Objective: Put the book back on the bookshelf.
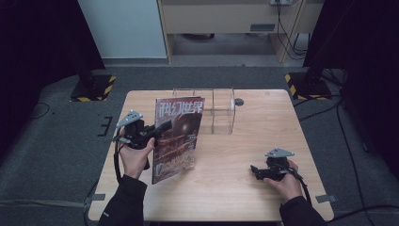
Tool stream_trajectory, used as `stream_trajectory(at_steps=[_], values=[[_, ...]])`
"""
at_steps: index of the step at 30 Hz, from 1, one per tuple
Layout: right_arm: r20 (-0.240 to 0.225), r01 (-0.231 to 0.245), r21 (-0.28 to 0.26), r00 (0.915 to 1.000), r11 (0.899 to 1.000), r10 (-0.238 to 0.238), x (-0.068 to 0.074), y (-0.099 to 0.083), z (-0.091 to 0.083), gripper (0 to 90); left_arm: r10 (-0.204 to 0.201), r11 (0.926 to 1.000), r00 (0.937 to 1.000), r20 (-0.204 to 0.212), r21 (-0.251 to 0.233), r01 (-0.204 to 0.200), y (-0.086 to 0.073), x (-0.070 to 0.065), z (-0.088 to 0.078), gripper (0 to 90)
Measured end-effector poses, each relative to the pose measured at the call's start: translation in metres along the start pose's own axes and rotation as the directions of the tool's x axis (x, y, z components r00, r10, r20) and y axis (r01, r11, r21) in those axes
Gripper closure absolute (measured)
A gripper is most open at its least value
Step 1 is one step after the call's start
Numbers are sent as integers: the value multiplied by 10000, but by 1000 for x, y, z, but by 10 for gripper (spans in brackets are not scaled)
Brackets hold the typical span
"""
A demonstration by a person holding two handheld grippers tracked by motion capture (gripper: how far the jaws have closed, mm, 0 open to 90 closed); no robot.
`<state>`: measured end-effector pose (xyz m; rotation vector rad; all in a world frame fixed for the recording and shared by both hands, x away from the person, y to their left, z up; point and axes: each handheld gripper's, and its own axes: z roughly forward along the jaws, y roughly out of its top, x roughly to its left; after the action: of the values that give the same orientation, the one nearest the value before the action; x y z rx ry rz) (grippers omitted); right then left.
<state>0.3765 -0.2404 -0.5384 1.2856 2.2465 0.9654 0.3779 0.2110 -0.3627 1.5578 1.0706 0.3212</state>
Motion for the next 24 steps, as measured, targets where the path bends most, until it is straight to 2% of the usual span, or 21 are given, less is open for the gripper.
stream_trajectory(at_steps=[7,15,24], values=[[22,39,-12,10000,10000,-39,0,0,0,99,-1,9990,9990,-451,-442,-19,18,6,2,835],[14,51,-7,10000,10000,-51,0,0,0,99,12,9977,9957,-929,-679,-76,36,14,11,835],[23,51,-6,10000,10000,-51,0,0,0,98,33,9956,9848,-1736,-915,-195,43,28,28,836]])
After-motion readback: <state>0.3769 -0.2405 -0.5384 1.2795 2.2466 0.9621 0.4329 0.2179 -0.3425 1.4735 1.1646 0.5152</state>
